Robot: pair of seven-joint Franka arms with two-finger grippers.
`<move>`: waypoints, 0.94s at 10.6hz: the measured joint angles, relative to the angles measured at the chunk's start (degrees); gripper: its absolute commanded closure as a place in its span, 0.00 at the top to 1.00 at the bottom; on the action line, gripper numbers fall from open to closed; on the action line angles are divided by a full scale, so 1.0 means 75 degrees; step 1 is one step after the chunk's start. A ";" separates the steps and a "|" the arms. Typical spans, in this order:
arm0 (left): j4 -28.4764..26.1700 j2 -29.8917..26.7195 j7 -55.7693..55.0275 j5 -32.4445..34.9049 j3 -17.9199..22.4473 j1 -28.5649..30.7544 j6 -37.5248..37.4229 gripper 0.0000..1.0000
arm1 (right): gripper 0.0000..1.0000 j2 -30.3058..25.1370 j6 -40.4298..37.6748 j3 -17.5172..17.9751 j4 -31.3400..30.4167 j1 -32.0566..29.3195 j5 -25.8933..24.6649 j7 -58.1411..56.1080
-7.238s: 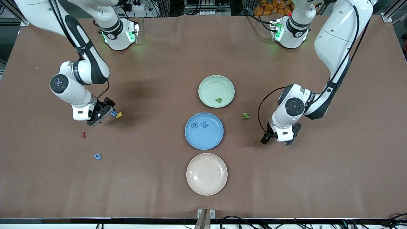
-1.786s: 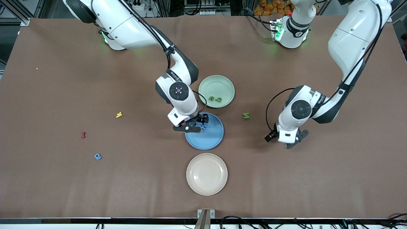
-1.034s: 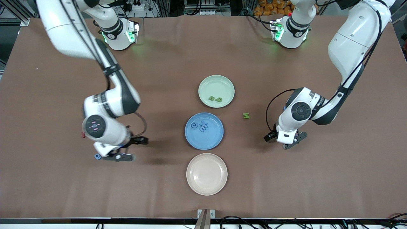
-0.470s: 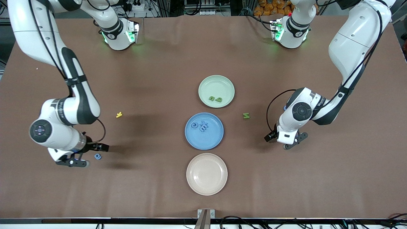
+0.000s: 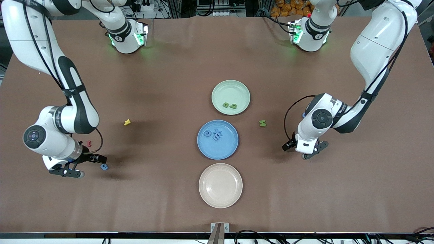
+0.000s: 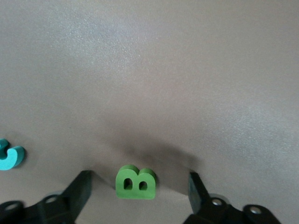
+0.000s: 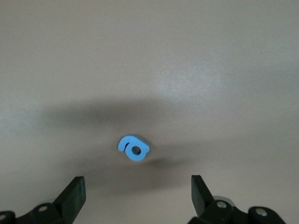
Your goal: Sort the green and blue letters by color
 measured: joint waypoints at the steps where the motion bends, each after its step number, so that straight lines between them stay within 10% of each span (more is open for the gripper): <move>1: 0.0022 -0.0002 0.0000 0.0000 -0.0006 0.0001 0.0025 0.00 | 1.00 0.0146 0.0250 0.0001 -0.0062 0.0000 0.0000 0.0000; 7: 0.0114 -0.0043 -0.0001 -0.0001 -0.0046 0.0006 0.0017 0.00 | 0.99 0.0624 0.0974 0.0002 -0.0084 -0.0003 0.0032 0.0001; 10: 0.0114 -0.0043 -0.0001 -0.0001 -0.0046 0.0007 0.0017 0.00 | 0.14 0.0789 0.1228 0.0002 -0.0084 -0.0002 0.0039 -0.0006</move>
